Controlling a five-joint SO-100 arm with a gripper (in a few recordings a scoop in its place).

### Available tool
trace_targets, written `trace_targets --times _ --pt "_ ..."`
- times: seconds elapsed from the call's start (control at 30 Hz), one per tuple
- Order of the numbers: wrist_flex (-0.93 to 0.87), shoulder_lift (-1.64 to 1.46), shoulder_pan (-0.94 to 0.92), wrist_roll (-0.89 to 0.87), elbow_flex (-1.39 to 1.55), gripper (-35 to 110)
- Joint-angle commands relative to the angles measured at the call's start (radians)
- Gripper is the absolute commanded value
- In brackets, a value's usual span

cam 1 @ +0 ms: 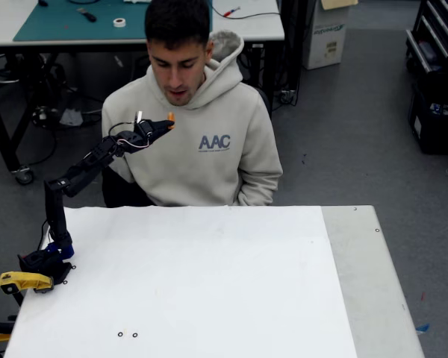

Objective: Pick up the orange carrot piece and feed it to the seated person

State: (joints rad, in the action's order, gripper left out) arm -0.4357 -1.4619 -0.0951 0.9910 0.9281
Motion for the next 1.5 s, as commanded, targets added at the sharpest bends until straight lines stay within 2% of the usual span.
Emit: trace_targets --times 0.0,0.37,0.97,1.47 --pt "0.098 0.011 0.006 0.018 -0.149 -2" --pt "0.193 0.222 0.006 0.02 -0.333 -2" --pt "0.195 0.408 0.052 0.02 -0.591 -2" --pt "0.195 0.454 0.083 0.021 -0.653 -2"
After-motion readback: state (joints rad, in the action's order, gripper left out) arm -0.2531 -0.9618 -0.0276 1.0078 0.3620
